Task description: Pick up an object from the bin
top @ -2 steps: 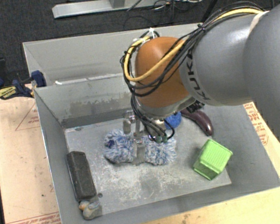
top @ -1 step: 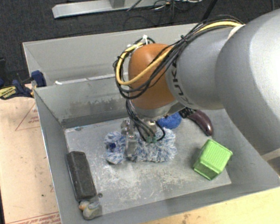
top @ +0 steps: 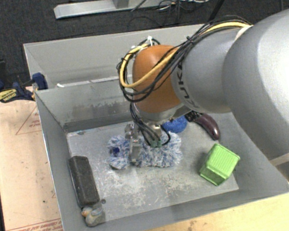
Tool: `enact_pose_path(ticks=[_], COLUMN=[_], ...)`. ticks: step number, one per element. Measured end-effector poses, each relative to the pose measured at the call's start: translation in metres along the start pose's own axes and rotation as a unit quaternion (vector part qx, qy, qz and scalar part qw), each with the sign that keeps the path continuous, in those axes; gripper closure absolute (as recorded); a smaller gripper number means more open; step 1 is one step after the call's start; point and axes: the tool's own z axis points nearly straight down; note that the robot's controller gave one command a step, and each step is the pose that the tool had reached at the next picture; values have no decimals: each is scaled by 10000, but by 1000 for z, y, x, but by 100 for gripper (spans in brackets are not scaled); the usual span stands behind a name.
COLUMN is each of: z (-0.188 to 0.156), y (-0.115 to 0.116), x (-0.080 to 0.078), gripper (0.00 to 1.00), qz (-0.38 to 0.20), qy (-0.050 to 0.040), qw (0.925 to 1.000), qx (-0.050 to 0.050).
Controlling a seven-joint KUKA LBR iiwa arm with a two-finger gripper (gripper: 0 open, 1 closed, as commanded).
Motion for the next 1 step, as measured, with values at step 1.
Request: enact_pose_path(ticks=[1], z=[-184], y=[5], x=[33], gripper=[100], qz=[77], qy=[-42], qw=[10000], qx=[-13])
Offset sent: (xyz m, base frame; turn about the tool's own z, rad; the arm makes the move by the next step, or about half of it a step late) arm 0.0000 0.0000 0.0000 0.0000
